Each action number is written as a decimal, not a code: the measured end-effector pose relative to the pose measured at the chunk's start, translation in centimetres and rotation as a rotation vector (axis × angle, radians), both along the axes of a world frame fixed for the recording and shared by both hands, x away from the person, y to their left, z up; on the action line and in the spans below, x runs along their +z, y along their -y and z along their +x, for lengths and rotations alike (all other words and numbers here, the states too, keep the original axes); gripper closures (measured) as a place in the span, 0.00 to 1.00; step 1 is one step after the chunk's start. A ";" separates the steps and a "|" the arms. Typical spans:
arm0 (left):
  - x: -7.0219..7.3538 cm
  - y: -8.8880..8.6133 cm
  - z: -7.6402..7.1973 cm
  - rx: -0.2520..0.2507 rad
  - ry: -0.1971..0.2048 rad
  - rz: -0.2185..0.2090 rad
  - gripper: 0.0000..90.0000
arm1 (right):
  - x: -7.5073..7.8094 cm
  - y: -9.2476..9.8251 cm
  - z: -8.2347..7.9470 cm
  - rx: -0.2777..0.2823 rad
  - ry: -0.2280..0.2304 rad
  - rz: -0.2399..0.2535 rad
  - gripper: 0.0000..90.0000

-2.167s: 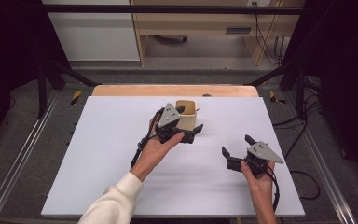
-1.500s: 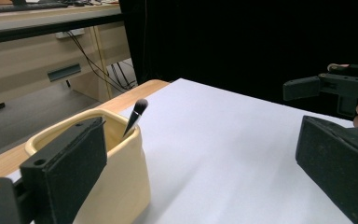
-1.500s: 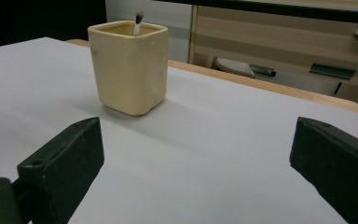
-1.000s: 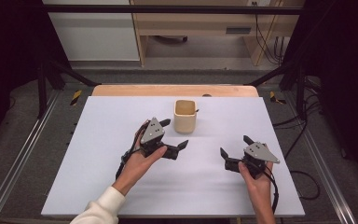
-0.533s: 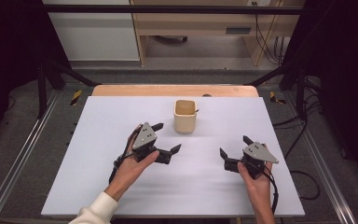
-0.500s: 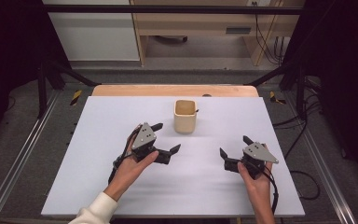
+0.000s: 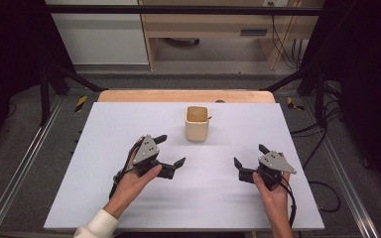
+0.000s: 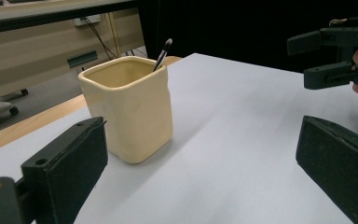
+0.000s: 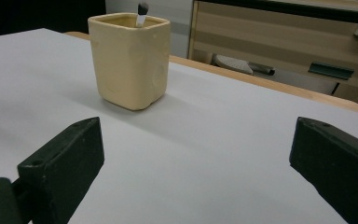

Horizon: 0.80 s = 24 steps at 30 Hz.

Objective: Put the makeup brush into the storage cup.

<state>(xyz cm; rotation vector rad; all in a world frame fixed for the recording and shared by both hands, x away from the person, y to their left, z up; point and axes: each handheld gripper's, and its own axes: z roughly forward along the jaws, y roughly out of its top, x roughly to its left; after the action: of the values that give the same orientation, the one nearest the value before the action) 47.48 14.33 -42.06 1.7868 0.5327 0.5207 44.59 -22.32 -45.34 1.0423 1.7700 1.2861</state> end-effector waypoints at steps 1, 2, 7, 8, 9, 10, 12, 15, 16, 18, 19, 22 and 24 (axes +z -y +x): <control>0.0 -0.2 -0.1 0.001 0.001 0.005 0.02 | 0.0 0.0 0.0 0.000 0.000 0.000 0.04; -0.1 -0.4 -0.1 0.003 0.000 0.003 0.02 | 0.0 0.0 0.0 0.003 0.005 -0.005 0.04; -0.3 -1.2 -0.4 0.010 0.000 0.002 0.02 | -0.1 -0.2 0.0 0.004 -0.003 -0.007 0.04; -0.3 -1.4 -0.4 0.014 0.000 -0.001 0.02 | -0.1 -0.2 0.0 0.004 -0.004 -0.007 0.04; -0.3 -1.5 -0.4 0.015 0.000 -0.001 0.02 | -0.1 -0.2 0.0 0.005 -0.003 -0.009 0.04; -0.3 -1.7 -0.5 0.017 0.002 0.000 0.02 | -0.1 -0.2 0.0 0.005 -0.003 -0.009 0.04; -0.3 -1.9 -0.5 0.016 0.003 -0.002 0.02 | -0.1 -0.2 0.0 0.005 -0.001 -0.010 0.04; -0.4 -2.2 -0.6 0.020 0.003 -0.003 0.02 | -0.1 -0.2 0.0 0.004 -0.002 -0.009 0.04; -0.4 -2.3 -0.7 0.021 0.002 -0.003 0.02 | -0.1 -0.2 0.0 0.004 0.000 -0.009 0.04; -0.5 -2.5 -0.7 0.023 0.003 -0.005 0.02 | -0.1 -0.2 0.0 0.004 0.000 -0.010 0.04; -0.5 -2.5 -0.7 0.026 0.001 -0.010 0.02 | -0.1 -0.2 0.0 0.006 -0.003 -0.008 0.04; -0.6 -2.7 -0.8 0.029 0.002 -0.011 0.02 | -0.1 -0.2 0.0 0.010 -0.005 0.006 0.04; -0.6 -2.9 -1.0 0.032 0.001 -0.016 0.02 | 0.0 -0.1 0.0 0.008 0.002 0.005 0.04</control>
<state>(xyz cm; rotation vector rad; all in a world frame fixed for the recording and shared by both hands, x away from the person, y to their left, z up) 46.53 17.23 -42.69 1.7652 0.5640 0.5381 44.59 -22.17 -45.35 1.0378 1.7722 1.2966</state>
